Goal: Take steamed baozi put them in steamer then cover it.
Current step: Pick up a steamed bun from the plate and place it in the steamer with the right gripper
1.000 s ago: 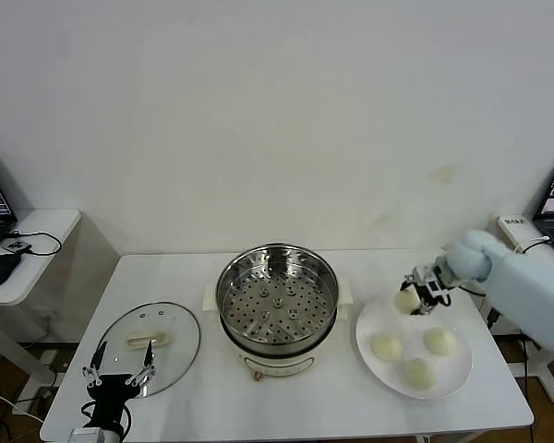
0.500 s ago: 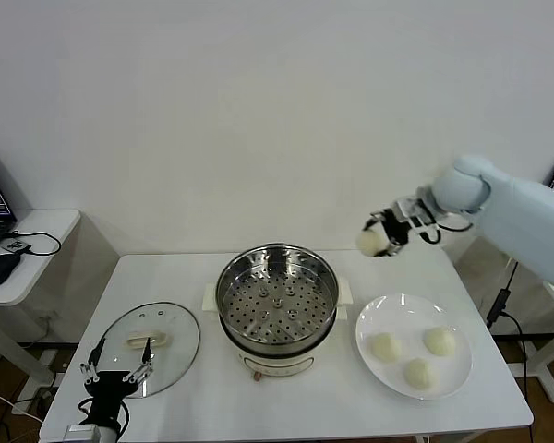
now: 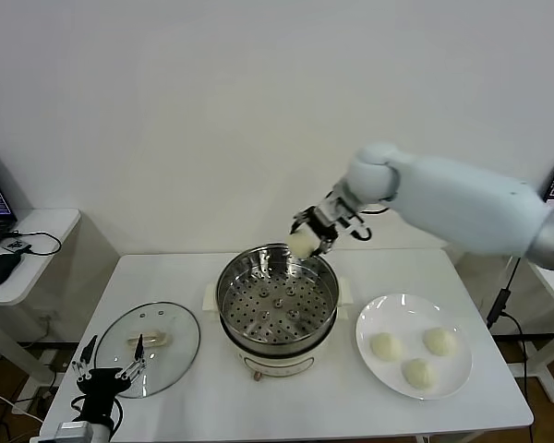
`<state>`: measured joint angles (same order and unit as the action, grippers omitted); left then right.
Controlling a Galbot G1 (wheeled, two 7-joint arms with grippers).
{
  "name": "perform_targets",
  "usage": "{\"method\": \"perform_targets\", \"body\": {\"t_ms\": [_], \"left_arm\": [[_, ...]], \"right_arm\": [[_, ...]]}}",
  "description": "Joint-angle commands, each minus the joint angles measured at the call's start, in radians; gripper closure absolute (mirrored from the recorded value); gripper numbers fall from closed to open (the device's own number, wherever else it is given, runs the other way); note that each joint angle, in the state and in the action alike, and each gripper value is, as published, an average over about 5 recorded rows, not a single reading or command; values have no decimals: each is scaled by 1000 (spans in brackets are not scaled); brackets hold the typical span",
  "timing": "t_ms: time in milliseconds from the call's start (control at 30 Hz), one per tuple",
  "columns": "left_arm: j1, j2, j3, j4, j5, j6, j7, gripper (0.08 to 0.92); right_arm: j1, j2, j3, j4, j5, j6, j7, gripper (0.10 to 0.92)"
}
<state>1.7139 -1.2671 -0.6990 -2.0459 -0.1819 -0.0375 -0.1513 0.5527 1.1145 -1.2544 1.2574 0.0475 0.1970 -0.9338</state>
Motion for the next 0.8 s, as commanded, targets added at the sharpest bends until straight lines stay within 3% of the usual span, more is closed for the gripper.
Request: {"method": "perform_targets", "body": {"t_ms": [33, 667, 800], "left_arm": [[0, 0, -3, 1, -2, -1, 0, 177], [-10, -5, -9, 13, -4, -3, 0, 177], [-10, -7, -8, 16, -3, -3, 0, 177]], "right_arm": [[-10, 119, -54, -56, -86, 114, 19, 355], [-139, 191, -11, -244, -308, 285, 85, 346], [-151, 190, -9, -248, -306, 292, 95, 302]]}}
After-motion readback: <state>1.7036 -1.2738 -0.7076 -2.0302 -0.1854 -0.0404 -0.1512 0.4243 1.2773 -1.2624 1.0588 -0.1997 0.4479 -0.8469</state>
